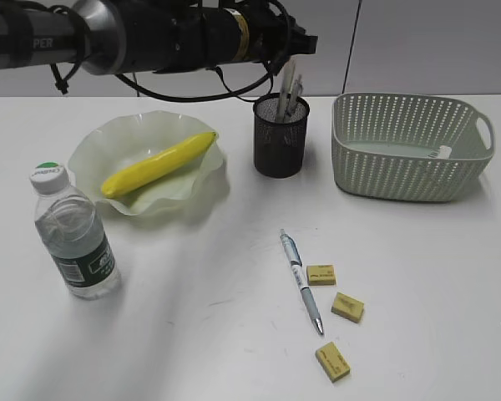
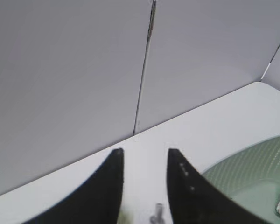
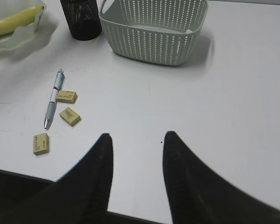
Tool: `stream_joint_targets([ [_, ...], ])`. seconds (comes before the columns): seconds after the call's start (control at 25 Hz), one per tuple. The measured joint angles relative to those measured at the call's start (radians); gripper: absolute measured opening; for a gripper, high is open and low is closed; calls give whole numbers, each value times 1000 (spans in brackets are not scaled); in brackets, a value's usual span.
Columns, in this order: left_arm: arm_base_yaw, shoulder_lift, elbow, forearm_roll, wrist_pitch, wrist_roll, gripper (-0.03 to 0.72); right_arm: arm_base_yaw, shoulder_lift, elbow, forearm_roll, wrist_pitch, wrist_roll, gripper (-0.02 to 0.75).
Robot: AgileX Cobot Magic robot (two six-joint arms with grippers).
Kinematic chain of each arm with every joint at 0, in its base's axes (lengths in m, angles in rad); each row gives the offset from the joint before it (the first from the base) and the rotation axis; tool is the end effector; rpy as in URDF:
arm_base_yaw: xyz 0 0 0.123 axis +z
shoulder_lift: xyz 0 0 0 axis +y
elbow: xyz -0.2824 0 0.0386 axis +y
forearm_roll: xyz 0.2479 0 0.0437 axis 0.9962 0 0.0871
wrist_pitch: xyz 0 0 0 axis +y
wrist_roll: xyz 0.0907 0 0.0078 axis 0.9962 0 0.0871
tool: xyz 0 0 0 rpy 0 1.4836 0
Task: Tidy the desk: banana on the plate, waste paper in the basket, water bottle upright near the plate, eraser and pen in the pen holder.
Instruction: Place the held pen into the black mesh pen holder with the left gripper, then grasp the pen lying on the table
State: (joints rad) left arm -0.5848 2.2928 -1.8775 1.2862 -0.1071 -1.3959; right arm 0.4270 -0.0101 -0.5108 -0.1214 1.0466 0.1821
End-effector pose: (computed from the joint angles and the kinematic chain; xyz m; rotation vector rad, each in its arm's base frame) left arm 0.4507 -0.3094 0.2228 0.5175 1.8359 -0.5725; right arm -0.0028 -0.0118 0.2817 -0.2397 1.9977 0.2453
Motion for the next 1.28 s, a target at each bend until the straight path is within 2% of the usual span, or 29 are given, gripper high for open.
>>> stream_joint_targets([
  [0.08, 0, -2, -3, 0, -1, 0, 311, 0, 0, 0, 0, 0, 0, 282],
  [0.16, 0, -21, 2, -2, -3, 0, 344, 0, 0, 0, 0, 0, 0, 271],
  [0.32, -16, -178, 105, 18, -16, -1, 302, 0, 0, 0, 0, 0, 0, 258],
  [0.44, -30, -378, 286, 93, -21, 0, 237, 0, 0, 0, 0, 0, 0, 258],
  [0.52, -34, -542, 462, 118, 20, 0, 219, 0, 0, 0, 0, 0, 0, 258],
  [0.64, -33, -788, 734, 116, 173, 1, 212, 0, 0, 0, 0, 0, 0, 258],
  [0.72, -32, -950, 897, 90, 294, 50, 211, 0, 0, 0, 0, 0, 0, 258],
  [0.76, -32, -1035, 973, 35, 342, 129, 211, 0, 0, 0, 0, 0, 0, 257],
  [0.8, -32, -1112, 1035, -55, 408, 256, 211, 0, 0, 0, 0, 0, 0, 257],
  [0.92, -32, -1256, 1114, -412, 703, 725, 211, 0, 0, 0, 0, 0, 0, 257],
  [0.96, -31, -1287, 1122, -520, 818, 827, 211, 0, 0, 0, 0, 0, 0, 257],
  [1.04, -31, -1364, 1129, -699, 952, 925, 211, 0, 0, 0, 0, 0, 0, 257],
  [1.12, -31, -1535, 1131, -867, 987, 987, 214, 0, 0, 0, 1, 0, 0, 257],
  [1.2, -32, -1696, 1138, -959, 997, 1038, 240, 0, 0, 0, 12, 0, 0, 257],
  [1.28, -32, -1847, 1165, -1018, 1042, 1100, 302, 0, 0, 0, 20, 0, 0, 257],
])
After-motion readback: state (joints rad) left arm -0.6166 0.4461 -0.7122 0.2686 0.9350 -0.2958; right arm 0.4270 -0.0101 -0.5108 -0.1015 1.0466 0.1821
